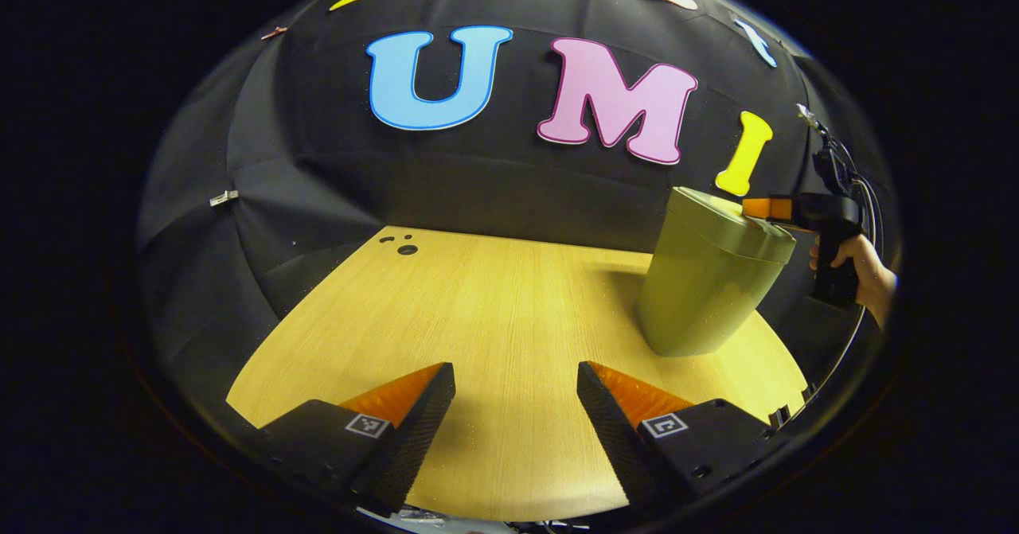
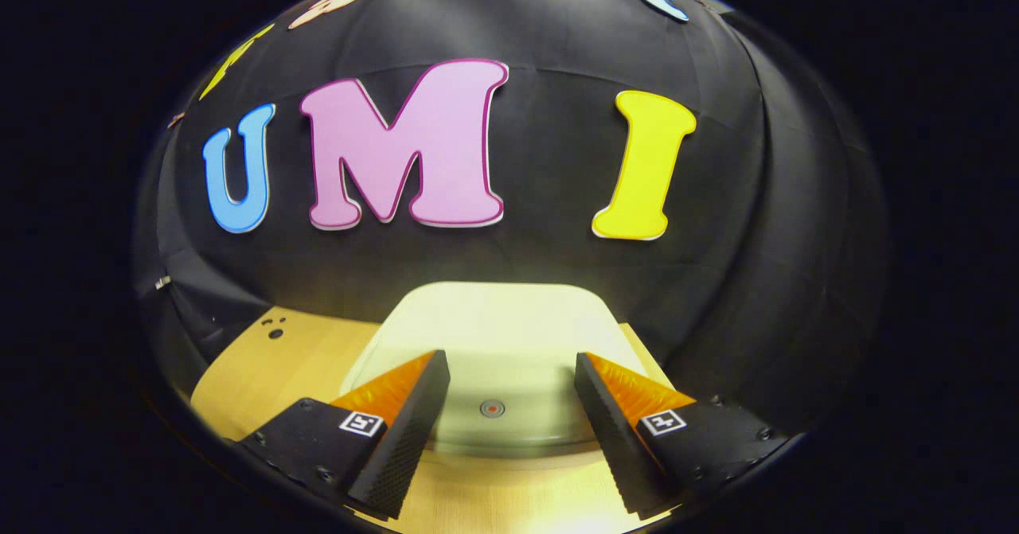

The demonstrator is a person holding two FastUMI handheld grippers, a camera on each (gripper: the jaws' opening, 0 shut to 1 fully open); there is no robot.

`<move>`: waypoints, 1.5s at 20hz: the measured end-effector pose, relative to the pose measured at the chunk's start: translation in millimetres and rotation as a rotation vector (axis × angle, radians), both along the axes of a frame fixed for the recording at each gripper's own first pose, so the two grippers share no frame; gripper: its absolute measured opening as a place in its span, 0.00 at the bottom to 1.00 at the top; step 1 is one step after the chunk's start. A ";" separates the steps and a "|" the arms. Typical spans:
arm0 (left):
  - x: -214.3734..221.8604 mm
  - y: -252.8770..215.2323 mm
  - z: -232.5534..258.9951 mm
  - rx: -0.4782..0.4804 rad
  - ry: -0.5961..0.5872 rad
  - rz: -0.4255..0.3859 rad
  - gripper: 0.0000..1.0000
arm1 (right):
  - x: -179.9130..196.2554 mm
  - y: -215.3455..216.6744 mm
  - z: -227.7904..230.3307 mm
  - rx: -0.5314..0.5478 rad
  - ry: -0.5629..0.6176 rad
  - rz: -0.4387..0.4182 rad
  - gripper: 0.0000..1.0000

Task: Press the lid of the desktop garbage bin to open it, pick up the crumpled paper on the desktop and throw it into the bin, then pick up the pop can on the desktop and drop it into the bin, and finally close the garbage bin lid.

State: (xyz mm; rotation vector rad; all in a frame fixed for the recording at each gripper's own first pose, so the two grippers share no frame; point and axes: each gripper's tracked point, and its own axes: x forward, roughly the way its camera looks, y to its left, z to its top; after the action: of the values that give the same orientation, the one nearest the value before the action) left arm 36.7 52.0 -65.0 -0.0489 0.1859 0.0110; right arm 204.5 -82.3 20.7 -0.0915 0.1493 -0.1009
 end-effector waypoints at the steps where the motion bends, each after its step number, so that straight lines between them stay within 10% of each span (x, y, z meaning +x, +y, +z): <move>1: -0.1 -1.9 1.0 -0.003 -0.003 0.000 0.99 | -0.6 -0.1 -1.7 0.001 0.008 0.005 1.00; 17: -32.3 1.6 80.3 -0.006 -0.198 0.053 0.99 | -107.7 53.5 13.5 -0.010 -0.149 0.108 0.99; 30: -78.5 3.1 43.5 -0.024 -0.249 0.044 0.99 | -195.4 123.1 -59.1 0.057 -0.065 0.205 0.99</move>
State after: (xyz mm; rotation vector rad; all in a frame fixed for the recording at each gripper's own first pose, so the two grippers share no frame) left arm -41.7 55.1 -21.5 -0.0776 -0.0638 0.0460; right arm 9.0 40.8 -38.4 -0.0465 0.0773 0.1051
